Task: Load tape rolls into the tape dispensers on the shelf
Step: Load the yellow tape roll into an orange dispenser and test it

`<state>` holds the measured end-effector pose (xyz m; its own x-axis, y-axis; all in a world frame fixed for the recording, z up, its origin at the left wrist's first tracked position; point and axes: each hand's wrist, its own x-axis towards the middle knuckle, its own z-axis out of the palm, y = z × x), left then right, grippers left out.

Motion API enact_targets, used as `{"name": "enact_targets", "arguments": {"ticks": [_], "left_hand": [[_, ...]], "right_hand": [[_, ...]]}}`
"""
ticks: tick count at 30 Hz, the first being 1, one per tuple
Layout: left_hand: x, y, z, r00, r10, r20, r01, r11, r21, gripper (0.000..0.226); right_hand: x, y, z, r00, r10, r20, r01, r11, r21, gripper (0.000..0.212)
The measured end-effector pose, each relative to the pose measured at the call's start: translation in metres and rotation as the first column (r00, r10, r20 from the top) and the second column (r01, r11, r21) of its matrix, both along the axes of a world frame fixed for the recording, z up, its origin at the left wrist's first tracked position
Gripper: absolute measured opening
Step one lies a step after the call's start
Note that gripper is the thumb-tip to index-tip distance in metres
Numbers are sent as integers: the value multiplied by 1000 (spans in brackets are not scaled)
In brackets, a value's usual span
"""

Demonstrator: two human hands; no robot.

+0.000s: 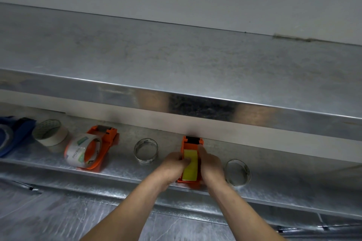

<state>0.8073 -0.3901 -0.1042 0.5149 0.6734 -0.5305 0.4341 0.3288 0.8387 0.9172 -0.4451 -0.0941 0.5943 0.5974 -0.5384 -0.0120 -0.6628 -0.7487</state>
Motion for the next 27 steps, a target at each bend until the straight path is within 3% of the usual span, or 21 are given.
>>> {"name": "enact_targets", "arguments": {"ticks": [4,8,11,14,19,25,27], "left_hand": [[0,0,-2,999,37,29,-36,999,-38,14],[0,-1,-4,990,125,62,-118,987,-105,9],[0,-2,-4,984,161,75,-152,983,-106,11],[-1,-3,-4,980,180,89,-170,980,-105,12],[-5,-3,-5,966,223,133,-207,970,-129,16],[-11,3,0,852,406,331,-319,903,-287,22],[-12,8,3,784,490,382,-356,858,-370,25]], "right_hand": [[0,-5,-11,999,-36,25,35,999,22,55],[0,-4,-10,968,-173,-183,178,984,15,45],[0,-3,-10,874,-277,-400,283,958,-46,43],[-3,-2,-15,833,-291,-470,287,954,-81,44],[-2,-6,-7,805,-283,-521,292,954,-66,28],[2,-12,-3,684,-281,-674,443,893,78,17],[5,-14,-4,587,-186,-788,515,837,186,21]]}}
